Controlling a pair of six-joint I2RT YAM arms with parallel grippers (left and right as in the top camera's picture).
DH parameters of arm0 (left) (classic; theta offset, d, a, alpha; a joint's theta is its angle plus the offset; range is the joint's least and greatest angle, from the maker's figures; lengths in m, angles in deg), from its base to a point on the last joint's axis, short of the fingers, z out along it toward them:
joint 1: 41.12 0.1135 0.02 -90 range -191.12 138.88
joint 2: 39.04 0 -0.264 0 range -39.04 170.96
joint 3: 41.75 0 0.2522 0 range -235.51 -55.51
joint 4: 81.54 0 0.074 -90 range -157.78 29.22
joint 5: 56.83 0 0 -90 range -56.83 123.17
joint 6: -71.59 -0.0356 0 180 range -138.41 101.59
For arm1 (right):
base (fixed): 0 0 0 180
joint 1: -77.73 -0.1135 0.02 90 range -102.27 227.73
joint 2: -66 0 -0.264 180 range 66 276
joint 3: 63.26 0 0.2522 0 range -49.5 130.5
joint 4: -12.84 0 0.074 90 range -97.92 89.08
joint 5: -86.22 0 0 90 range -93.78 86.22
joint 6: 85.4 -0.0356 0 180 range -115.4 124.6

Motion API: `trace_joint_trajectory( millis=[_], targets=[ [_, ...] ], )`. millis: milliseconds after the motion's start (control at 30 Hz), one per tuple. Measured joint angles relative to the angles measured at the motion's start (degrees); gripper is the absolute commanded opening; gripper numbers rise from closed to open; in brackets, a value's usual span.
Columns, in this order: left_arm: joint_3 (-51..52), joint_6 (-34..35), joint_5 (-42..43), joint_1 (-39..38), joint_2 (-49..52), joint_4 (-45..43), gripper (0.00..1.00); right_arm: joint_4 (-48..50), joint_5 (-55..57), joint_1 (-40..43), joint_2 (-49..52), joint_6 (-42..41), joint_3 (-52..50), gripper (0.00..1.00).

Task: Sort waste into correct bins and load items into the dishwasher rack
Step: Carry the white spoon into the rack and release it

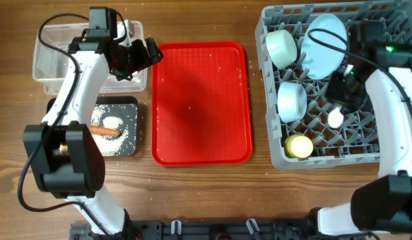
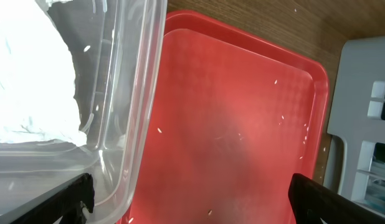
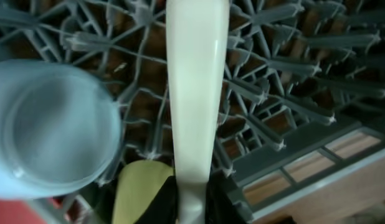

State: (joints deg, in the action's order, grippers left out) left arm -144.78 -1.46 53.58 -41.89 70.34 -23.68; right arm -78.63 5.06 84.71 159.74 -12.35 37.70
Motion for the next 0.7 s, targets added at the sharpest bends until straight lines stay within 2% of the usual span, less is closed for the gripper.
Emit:
trace_joint_trajectory(
  millis=[67,200,300,333,367,533,700],
  targets=[
    [0.0,0.0,-0.02,0.0,0.0,0.0,1.0,0.9,-0.72,1.88,0.0,0.48,-1.2,0.66],
    [0.0,0.0,-0.02,0.0,0.0,0.0,1.0,0.85,-1.33,1.97,0.0,0.5,-1.25,0.67],
    [0.0,0.0,0.0,0.0,0.0,0.02,1.0,-3.5,-3.85,1.95,-1.11,0.76,-0.2,0.67],
    [0.0,0.0,-0.02,0.0,0.0,0.02,1.0,-4.44,-5.73,1.77,-3.56,1.79,0.26,0.72],
    [0.0,0.0,0.0,0.0,0.0,0.02,1.0,-5.03,-8.11,1.16,-7.65,3.06,0.79,1.0],
    [0.0,0.0,-0.02,0.0,0.0,0.0,1.0,-7.63,-13.79,-1.86,-32.65,1.6,3.02,1.0],
    [0.0,0.0,-0.02,0.0,0.0,0.0,1.0,-5.9,-13.62,-1.86,-41.29,1.14,3.06,1.0]
  ],
)
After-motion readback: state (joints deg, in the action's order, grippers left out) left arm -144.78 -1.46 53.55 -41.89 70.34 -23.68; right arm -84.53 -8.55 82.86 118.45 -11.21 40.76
